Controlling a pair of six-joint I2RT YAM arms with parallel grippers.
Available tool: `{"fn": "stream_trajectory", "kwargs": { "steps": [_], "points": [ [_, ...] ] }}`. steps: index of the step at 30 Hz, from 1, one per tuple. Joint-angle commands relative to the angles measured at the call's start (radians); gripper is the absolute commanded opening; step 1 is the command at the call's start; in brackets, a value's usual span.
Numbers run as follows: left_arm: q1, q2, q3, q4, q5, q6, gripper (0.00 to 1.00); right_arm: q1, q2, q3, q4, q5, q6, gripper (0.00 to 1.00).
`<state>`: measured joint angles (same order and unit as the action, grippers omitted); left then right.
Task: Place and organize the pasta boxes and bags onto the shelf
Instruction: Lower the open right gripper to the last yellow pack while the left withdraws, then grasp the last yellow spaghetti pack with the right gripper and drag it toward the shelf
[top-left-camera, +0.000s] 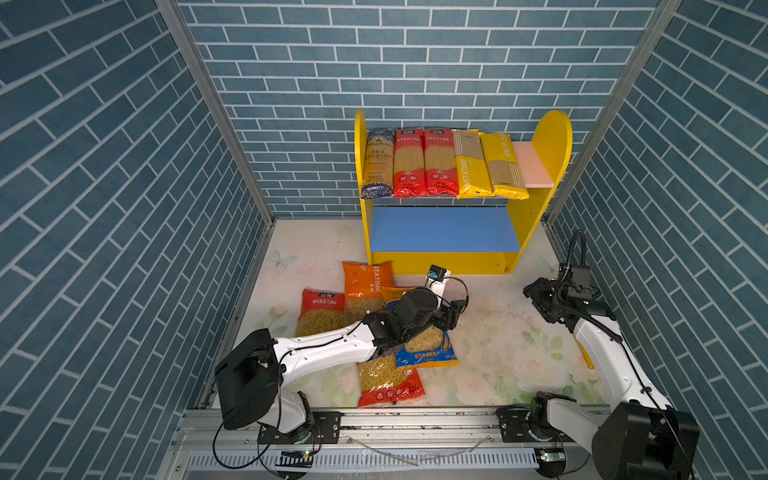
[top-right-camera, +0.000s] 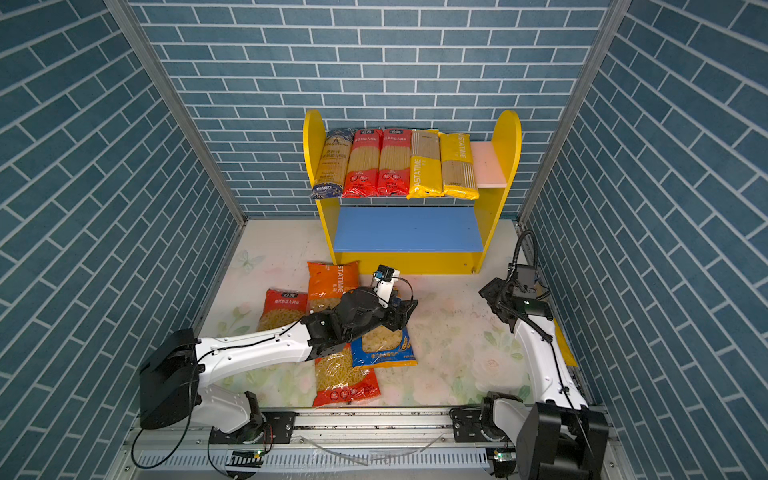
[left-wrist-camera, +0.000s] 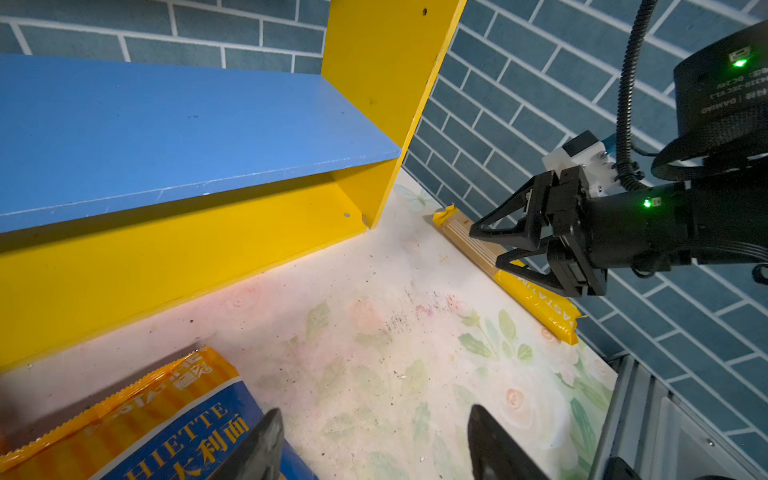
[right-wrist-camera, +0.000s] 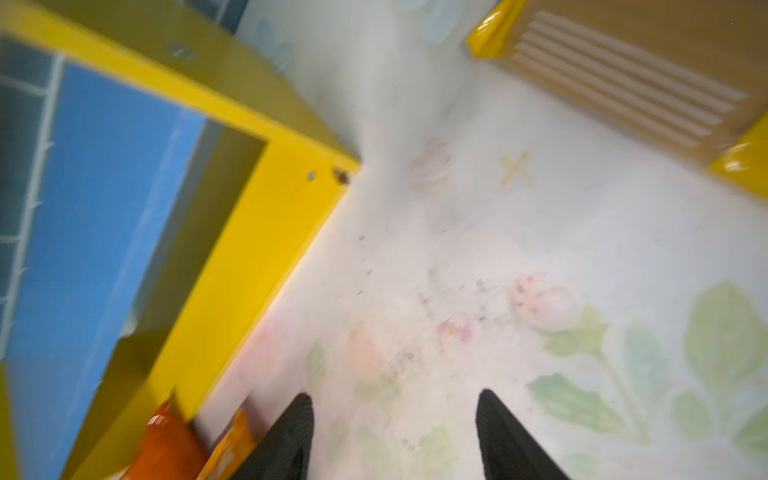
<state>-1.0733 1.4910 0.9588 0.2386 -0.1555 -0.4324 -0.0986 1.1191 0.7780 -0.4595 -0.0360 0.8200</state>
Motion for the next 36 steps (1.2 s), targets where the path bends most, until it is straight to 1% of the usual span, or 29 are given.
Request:
{"fn": "stream_trajectory", "kwargs": {
  "steps": [1,3,5,9,12,16,18,22,27,32,36],
  "points": [
    [-0.007,0.006,-0.021,-0.002,-0.023,0.018,0.71,-0.041,0.05,-0.065,0.082,0.299,-0.014,0.67],
    [-0.007,0.006,-0.027,-0.003,-0.024,0.019,0.71,-0.092,0.079,-0.086,0.155,0.368,0.0,0.67],
    [-0.007,0.003,-0.029,-0.015,-0.029,0.025,0.71,-0.135,0.125,-0.075,0.209,0.371,0.02,0.67],
    [-0.007,-0.01,-0.022,-0.055,-0.036,0.037,0.72,-0.19,0.238,-0.007,0.239,0.402,0.024,0.67],
    [-0.005,-0.024,-0.037,-0.051,-0.045,0.028,0.72,-0.229,0.292,0.031,0.264,0.424,0.019,0.67],
    [-0.007,-0.019,-0.048,-0.032,-0.039,0.004,0.72,-0.27,0.361,0.089,0.27,0.422,0.002,0.68],
    [-0.006,-0.015,-0.045,-0.029,-0.032,-0.002,0.72,-0.293,0.387,0.1,0.274,0.405,0.0,0.68],
    [-0.006,-0.012,-0.042,-0.024,-0.028,-0.005,0.72,-0.348,0.431,0.094,0.284,0.312,0.05,0.68],
    [-0.007,-0.009,-0.04,-0.024,-0.027,0.0,0.72,-0.349,0.452,0.069,0.289,0.229,0.088,0.67],
    [-0.006,-0.007,-0.04,-0.013,-0.02,-0.002,0.72,-0.348,0.444,-0.003,0.313,0.136,0.133,0.66],
    [-0.006,-0.006,-0.041,-0.01,-0.018,0.0,0.72,-0.348,0.429,-0.055,0.327,0.096,0.144,0.66]
  ]
}}
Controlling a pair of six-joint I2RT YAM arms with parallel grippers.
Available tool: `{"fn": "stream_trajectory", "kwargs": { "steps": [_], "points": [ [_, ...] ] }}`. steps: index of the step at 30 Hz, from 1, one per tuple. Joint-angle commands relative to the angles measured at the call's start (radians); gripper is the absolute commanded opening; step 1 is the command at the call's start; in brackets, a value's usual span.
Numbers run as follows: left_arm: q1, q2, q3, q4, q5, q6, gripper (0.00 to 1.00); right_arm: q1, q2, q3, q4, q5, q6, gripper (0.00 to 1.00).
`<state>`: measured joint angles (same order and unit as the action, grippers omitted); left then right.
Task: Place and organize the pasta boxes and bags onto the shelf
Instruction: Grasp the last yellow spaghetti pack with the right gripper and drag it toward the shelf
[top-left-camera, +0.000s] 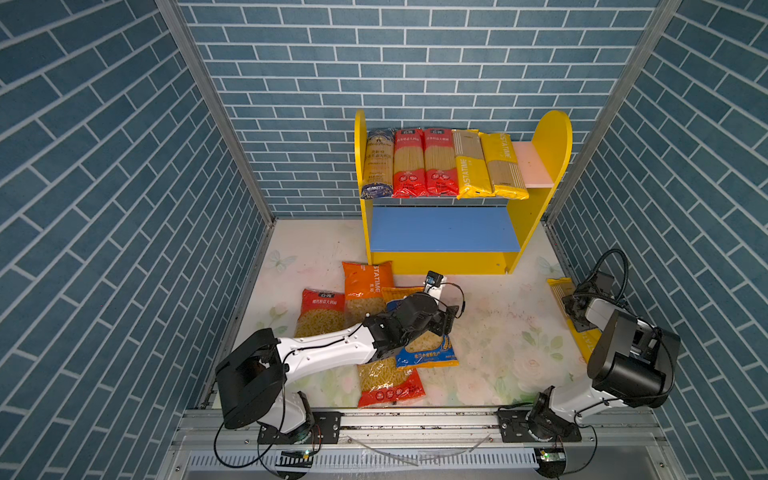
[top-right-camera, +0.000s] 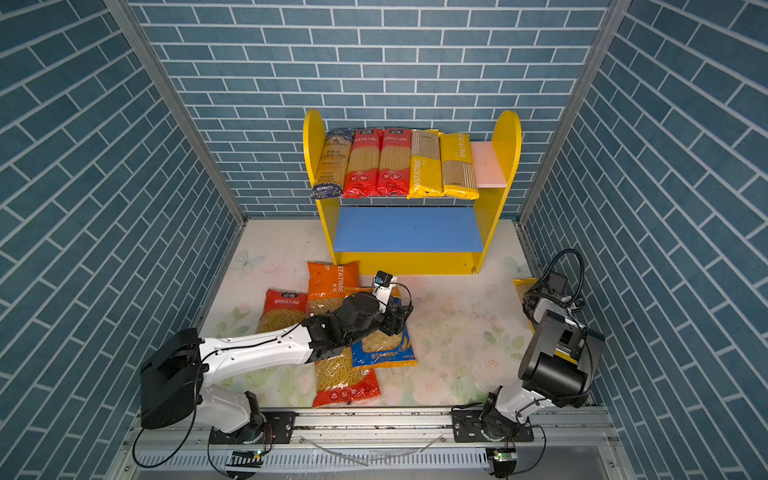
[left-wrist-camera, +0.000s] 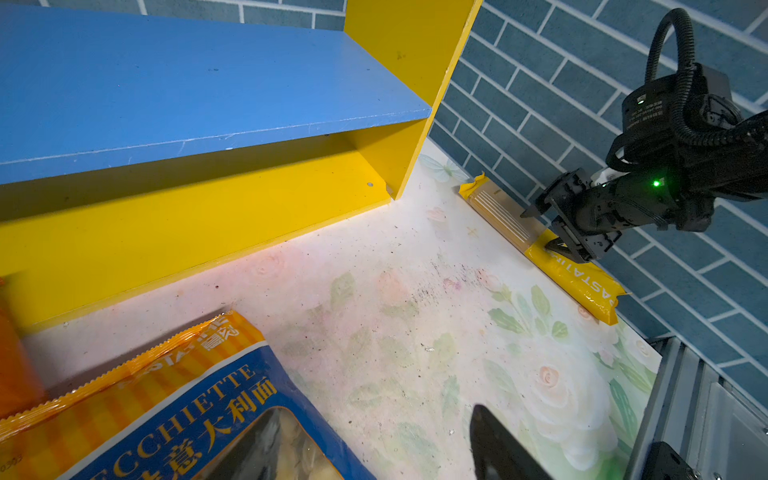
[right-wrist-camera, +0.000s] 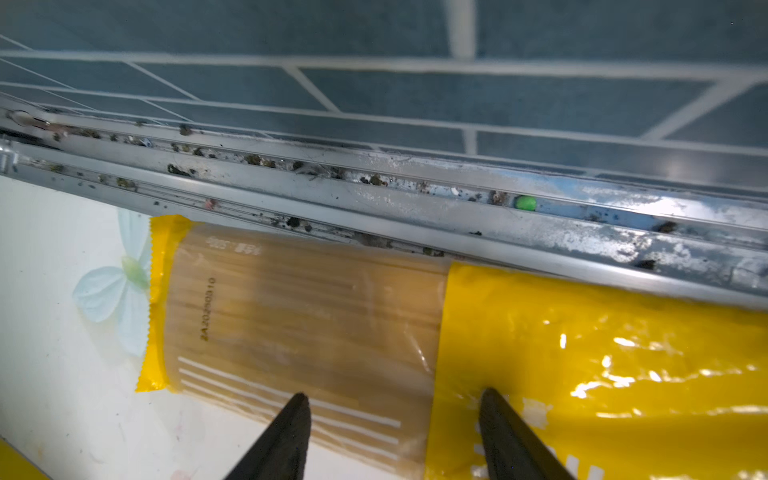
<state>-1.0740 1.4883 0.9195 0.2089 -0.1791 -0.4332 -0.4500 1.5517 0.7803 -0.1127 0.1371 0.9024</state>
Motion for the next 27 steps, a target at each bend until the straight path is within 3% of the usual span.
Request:
{"fn": "stream_trajectory", "kwargs": {
  "steps": [1,12,18,22,27],
  "points": [
    [-0.006,-0.004,-0.003,0.02,0.003,0.001,0.72,0.004,-0.006,-0.071,-0.012,-0.093,0.069,0.66],
    [-0.005,0.018,0.005,0.032,0.013,-0.003,0.72,0.082,-0.085,-0.149,-0.01,-0.173,0.092,0.64],
    [-0.006,0.021,0.008,0.022,0.011,-0.001,0.72,0.093,-0.173,-0.094,-0.086,-0.18,0.059,0.64],
    [-0.005,0.028,0.012,0.021,0.017,-0.001,0.72,0.083,-0.183,-0.013,-0.142,-0.118,-0.001,0.65],
    [-0.005,0.027,0.004,0.025,0.02,-0.014,0.72,-0.006,-0.096,0.032,-0.121,-0.118,-0.006,0.67]
  ]
}}
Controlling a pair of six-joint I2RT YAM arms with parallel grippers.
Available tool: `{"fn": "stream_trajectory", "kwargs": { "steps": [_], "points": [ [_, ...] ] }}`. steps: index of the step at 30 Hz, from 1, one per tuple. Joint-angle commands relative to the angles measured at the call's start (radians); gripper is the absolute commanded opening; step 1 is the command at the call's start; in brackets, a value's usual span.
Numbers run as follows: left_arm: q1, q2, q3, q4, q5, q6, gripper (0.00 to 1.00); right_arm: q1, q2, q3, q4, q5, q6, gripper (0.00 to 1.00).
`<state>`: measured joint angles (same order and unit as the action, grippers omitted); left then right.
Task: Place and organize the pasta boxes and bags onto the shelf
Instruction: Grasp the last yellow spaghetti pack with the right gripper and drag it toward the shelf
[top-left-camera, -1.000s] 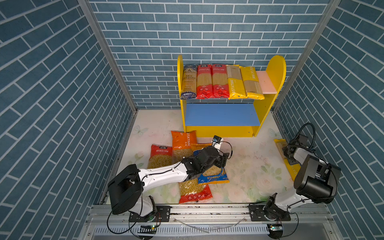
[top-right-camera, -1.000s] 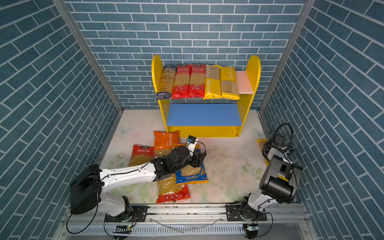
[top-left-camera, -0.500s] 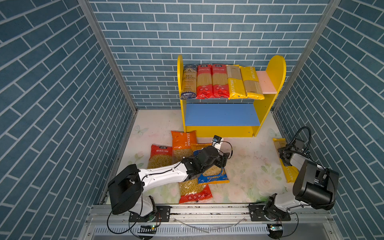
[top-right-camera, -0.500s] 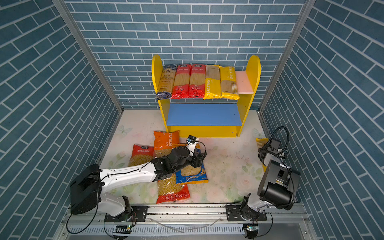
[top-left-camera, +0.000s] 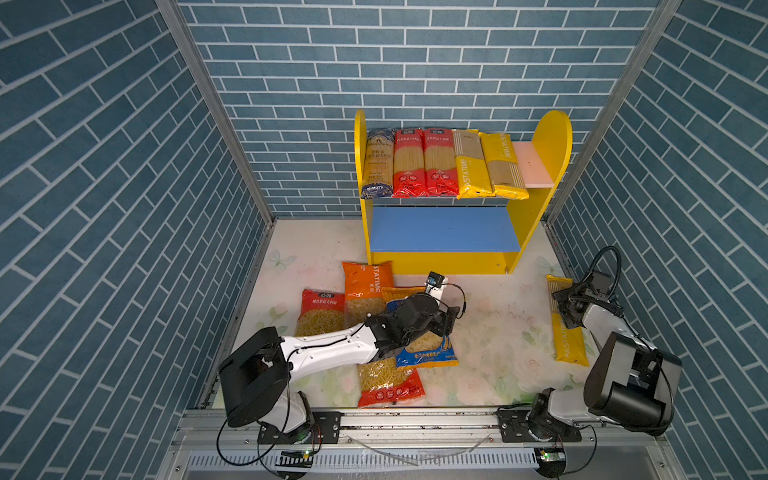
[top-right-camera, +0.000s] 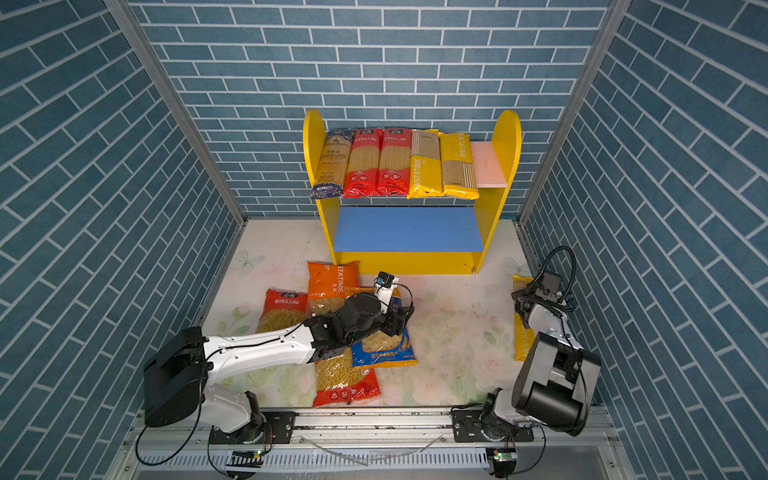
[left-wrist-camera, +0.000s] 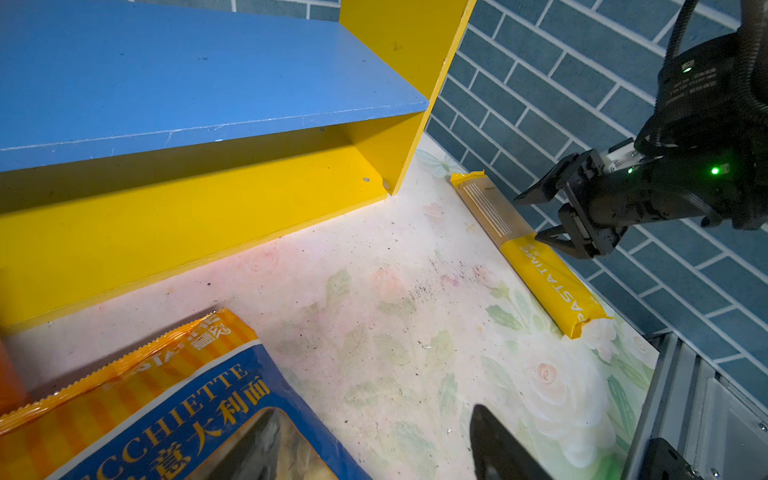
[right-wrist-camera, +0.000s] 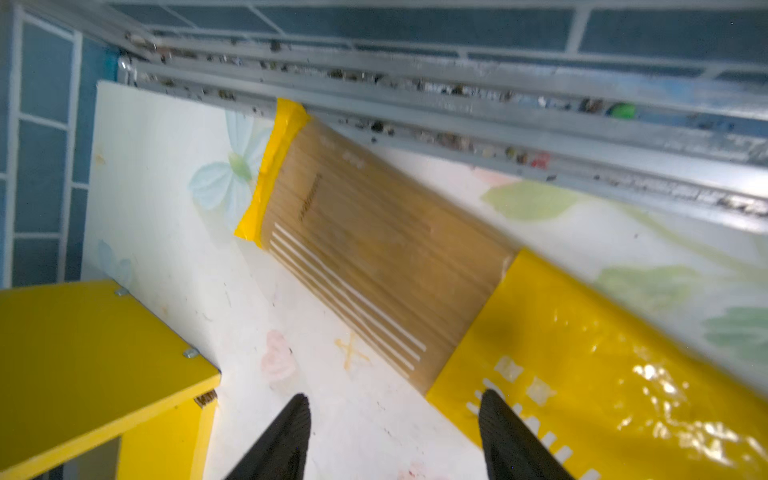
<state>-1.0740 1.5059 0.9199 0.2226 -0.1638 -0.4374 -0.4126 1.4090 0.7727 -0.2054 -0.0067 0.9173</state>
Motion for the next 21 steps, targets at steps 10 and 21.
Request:
{"fn": "stream_trajectory", "kwargs": {
  "steps": [10,21],
  "points": [
    [-0.004,-0.009,-0.01,0.01,-0.011,-0.019,0.72,-0.065,0.196,-0.015,0.073,-0.053,-0.002,0.62],
    [-0.006,0.01,0.004,0.011,0.007,-0.016,0.72,0.061,0.111,-0.15,0.071,-0.067,-0.006,0.61]
  ]
}}
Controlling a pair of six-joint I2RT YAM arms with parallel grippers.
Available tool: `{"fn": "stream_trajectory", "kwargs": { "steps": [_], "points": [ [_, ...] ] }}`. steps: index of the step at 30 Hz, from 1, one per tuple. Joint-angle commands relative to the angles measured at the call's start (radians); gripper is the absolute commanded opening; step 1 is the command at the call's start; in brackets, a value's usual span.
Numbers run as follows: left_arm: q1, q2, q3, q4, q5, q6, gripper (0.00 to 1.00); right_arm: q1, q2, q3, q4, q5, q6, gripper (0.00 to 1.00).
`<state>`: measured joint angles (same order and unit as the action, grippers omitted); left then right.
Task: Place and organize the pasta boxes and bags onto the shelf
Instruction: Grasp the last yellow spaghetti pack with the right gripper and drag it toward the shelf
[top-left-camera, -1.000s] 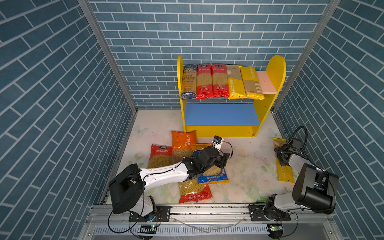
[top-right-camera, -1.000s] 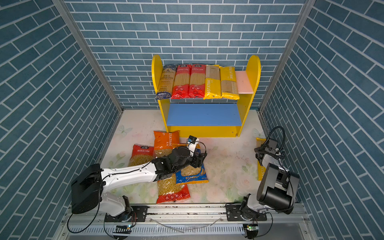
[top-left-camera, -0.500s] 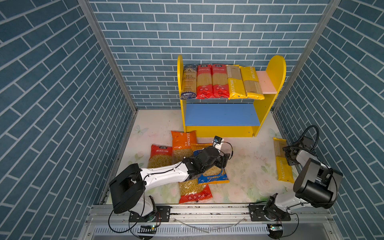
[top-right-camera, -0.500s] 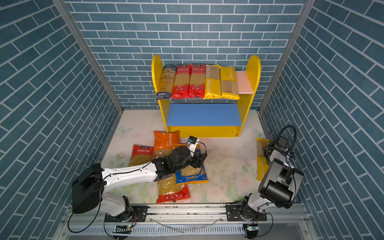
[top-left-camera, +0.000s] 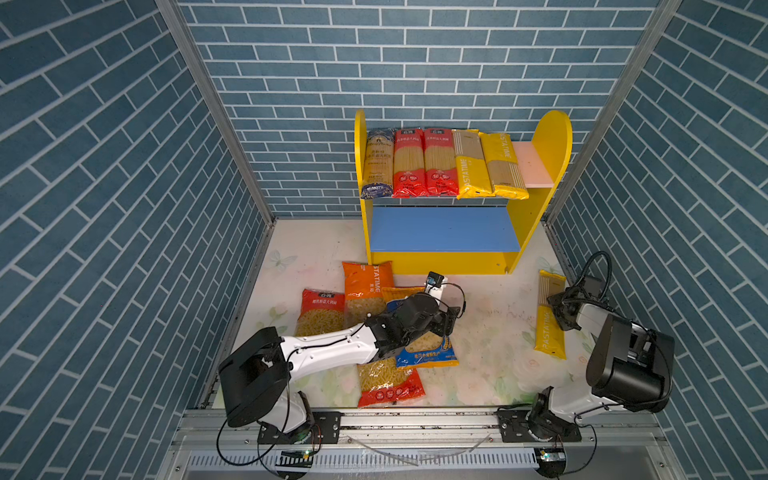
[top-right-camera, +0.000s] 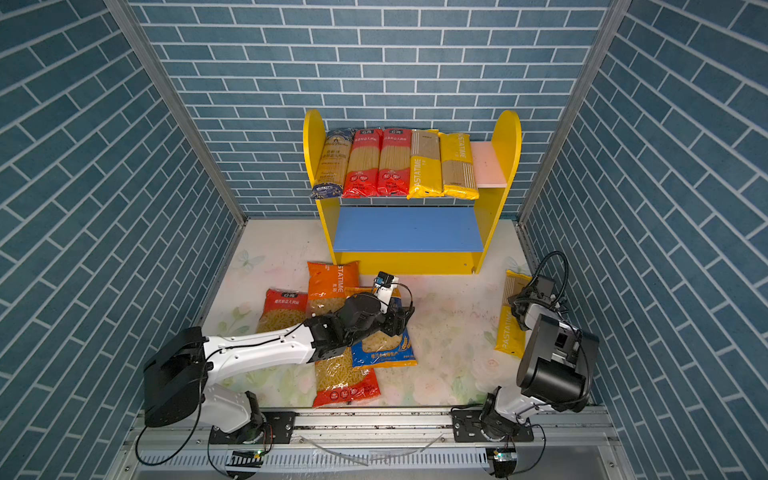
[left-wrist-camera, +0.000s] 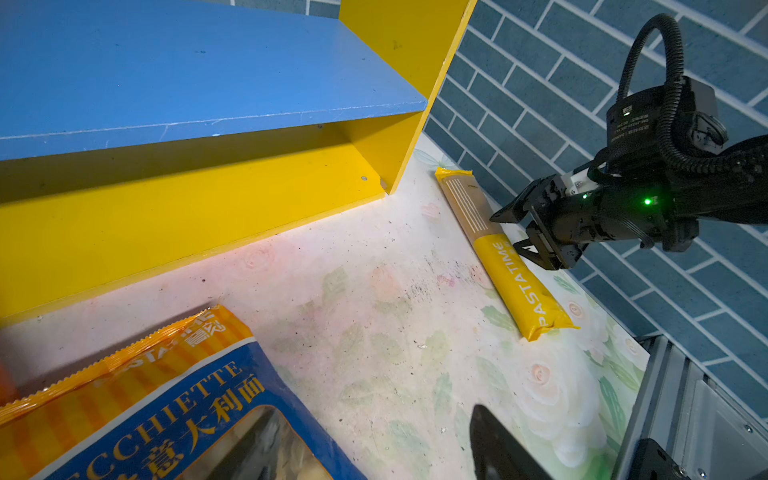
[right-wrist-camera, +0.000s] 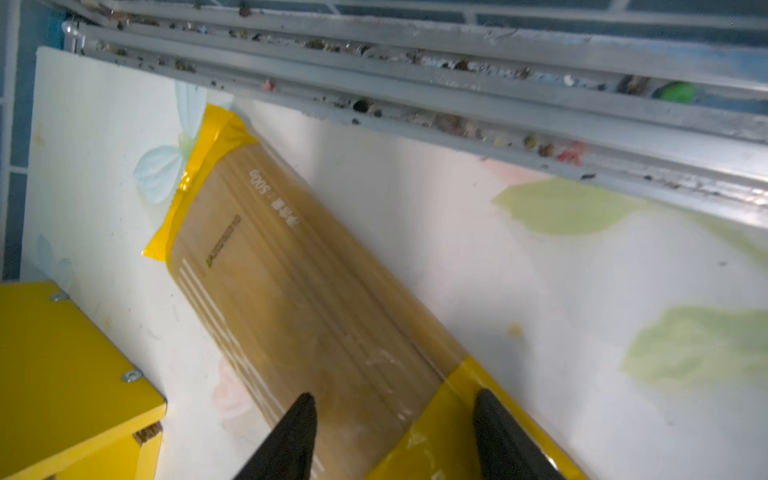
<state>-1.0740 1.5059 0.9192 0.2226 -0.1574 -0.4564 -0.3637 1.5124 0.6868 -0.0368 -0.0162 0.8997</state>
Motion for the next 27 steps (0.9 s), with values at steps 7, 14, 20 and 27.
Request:
{"fn": "stream_trajectory", "kwargs": {
  "steps": [7,14,20,27],
  "points": [
    [-0.005,0.038,0.009,0.021,0.003,-0.009,0.72,0.141,-0.105,-0.166,-0.126,-0.035,0.026,0.59],
    [-0.005,0.071,0.04,0.021,0.03,-0.022,0.72,0.255,-0.196,-0.191,-0.184,-0.016,0.038,0.59],
    [-0.005,0.06,0.025,0.008,0.023,-0.025,0.72,0.242,-0.215,-0.109,-0.256,0.086,-0.065,0.62],
    [-0.006,0.037,-0.004,0.022,0.002,-0.036,0.72,0.253,-0.114,-0.145,-0.179,0.011,-0.033,0.6]
  ]
}}
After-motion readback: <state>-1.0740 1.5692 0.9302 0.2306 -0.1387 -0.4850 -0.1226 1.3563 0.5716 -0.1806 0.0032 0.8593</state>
